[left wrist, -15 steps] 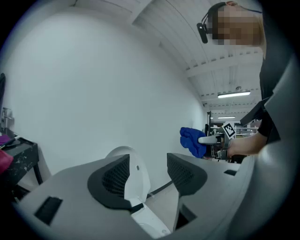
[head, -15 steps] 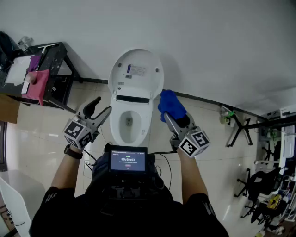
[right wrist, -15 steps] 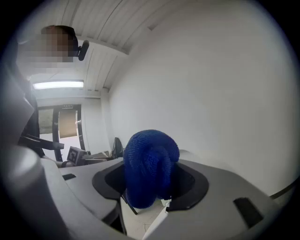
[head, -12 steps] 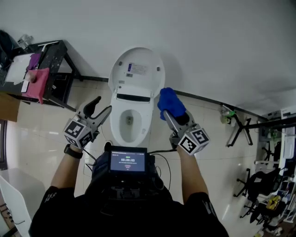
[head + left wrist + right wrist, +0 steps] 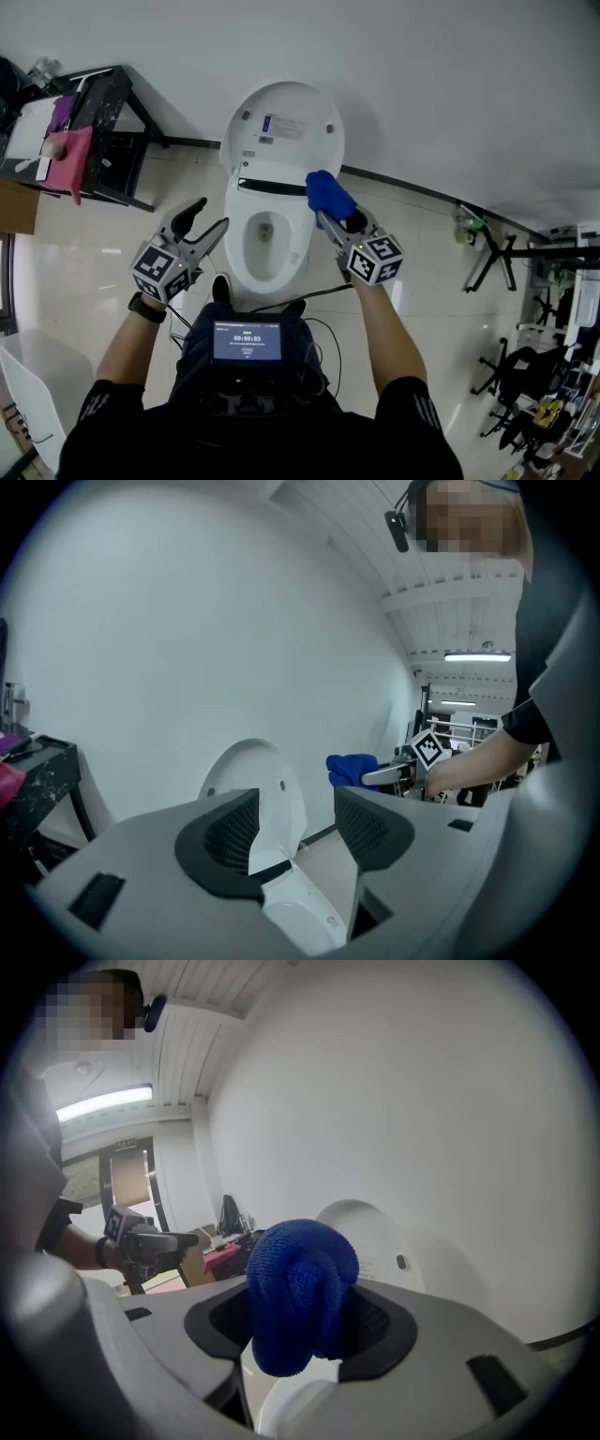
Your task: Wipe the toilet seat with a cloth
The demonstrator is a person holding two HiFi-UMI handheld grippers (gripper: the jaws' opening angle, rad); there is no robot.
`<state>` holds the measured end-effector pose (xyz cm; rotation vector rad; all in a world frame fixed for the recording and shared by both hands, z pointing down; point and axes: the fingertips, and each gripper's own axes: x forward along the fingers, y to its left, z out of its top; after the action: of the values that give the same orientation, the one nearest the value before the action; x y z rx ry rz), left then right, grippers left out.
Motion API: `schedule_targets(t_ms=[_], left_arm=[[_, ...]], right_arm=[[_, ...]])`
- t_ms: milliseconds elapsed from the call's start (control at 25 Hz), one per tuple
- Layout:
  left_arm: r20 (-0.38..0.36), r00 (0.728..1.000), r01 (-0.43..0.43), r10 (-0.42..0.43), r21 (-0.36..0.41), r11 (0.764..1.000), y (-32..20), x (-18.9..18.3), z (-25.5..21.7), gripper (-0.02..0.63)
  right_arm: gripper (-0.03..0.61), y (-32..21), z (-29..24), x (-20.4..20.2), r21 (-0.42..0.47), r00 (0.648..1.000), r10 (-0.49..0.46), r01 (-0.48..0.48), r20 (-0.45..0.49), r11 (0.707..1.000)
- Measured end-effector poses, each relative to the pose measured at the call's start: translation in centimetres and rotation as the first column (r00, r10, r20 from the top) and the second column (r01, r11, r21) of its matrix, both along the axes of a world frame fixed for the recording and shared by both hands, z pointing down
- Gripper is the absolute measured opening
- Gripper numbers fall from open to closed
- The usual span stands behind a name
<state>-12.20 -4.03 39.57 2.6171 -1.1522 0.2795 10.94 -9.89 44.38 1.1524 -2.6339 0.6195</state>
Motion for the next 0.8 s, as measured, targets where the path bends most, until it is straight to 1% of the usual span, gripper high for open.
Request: schedule_targets(t_ms=[80,280,400,480,560,640,680,760,800], left_arm=[[0.010,1.000,-0.002,0.002,-0.021,1.000,0.0,0.0,1.3,0.242],[0.044,0.999,-0.003,0.006,-0.078,0.997,-0.4,0.0,5.0,0.242],[0.042,0.999,0.019,-0.014,-0.114,0.993,-0.9,0.2,7.2,0.242],[0.047,0.999,0.016,-0.010,-0.134,0.991,-1.0,0.1,9.5,0.242],[0.045,0.999,0.021,-0.014,-0.156,0.988,-1.4,0.1,11.7,0.242],[0.039,0.999,0.028,-0.021,-0.178,0.984,-1.8,0.3,13.6,0.242],[0.045,0.999,0.017,-0.009,-0.180,0.983,-1.8,0.4,14.9,0.242],[0.051,0.999,0.000,0.009,-0.186,0.983,-1.8,0.9,16.9,0.242],[0.044,0.999,0.005,0.004,-0.194,0.981,-1.9,1.3,17.5,0.242]], right_arm=[[0.245,-0.8,2.8,-0.6,-0.031,1.000,-0.014,0.014,-0.019,0.999],[0.245,-2.8,11.2,-1.6,-0.113,0.993,-0.063,0.051,-0.101,0.992],[0.247,-3.9,16.6,-1.8,-0.162,0.985,-0.083,0.058,-0.151,0.985],[0.247,-4.5,20.2,-1.8,-0.189,0.976,-0.098,0.061,-0.193,0.980],[0.245,-5.2,23.9,-1.9,-0.215,0.961,-0.124,0.071,-0.246,0.974],[0.245,-5.5,27.7,-1.8,-0.245,0.937,-0.160,0.084,-0.310,0.966],[0.245,-5.5,29.7,-1.6,-0.264,0.925,-0.175,0.085,-0.338,0.961],[0.244,-5.4,33.4,-1.1,-0.307,0.907,-0.193,0.076,-0.373,0.949],[0.244,-5.4,35.2,-0.9,-0.329,0.901,-0.199,0.067,-0.386,0.942]])
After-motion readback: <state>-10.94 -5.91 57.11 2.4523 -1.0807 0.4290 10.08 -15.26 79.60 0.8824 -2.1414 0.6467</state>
